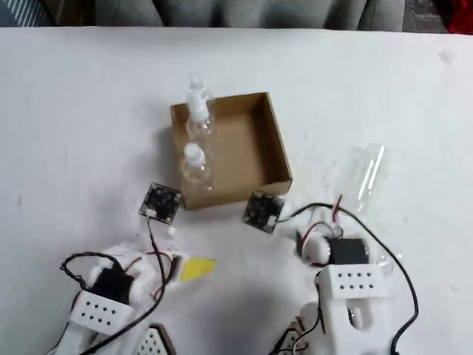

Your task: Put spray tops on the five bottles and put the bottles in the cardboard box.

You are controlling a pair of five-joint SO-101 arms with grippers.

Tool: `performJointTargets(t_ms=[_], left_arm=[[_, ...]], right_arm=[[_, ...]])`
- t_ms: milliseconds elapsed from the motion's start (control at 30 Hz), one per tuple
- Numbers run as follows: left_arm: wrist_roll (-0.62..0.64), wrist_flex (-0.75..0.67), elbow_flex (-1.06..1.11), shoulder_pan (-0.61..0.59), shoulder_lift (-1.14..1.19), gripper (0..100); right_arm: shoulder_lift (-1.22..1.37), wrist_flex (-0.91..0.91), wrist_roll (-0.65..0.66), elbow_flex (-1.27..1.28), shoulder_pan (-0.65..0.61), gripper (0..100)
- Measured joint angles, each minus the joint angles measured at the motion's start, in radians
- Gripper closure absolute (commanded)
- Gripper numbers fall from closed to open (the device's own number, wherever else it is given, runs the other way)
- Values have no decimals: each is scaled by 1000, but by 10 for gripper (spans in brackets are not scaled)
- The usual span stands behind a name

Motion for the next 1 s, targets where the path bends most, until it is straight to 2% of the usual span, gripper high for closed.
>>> performJointTargets(t_ms=[267,500,700,1000], left_arm=[[0,0,0,0,0,593],[-3,0,0,2,0,593],[-3,0,0,2,0,593],[-3,0,0,2,0,593]], right_arm=[[38,-149,-6,26,-101,827],[310,-338,-12,14,-101,826],[514,-365,-71,-101,-100,825],[649,-436,-83,-161,-97,829]])
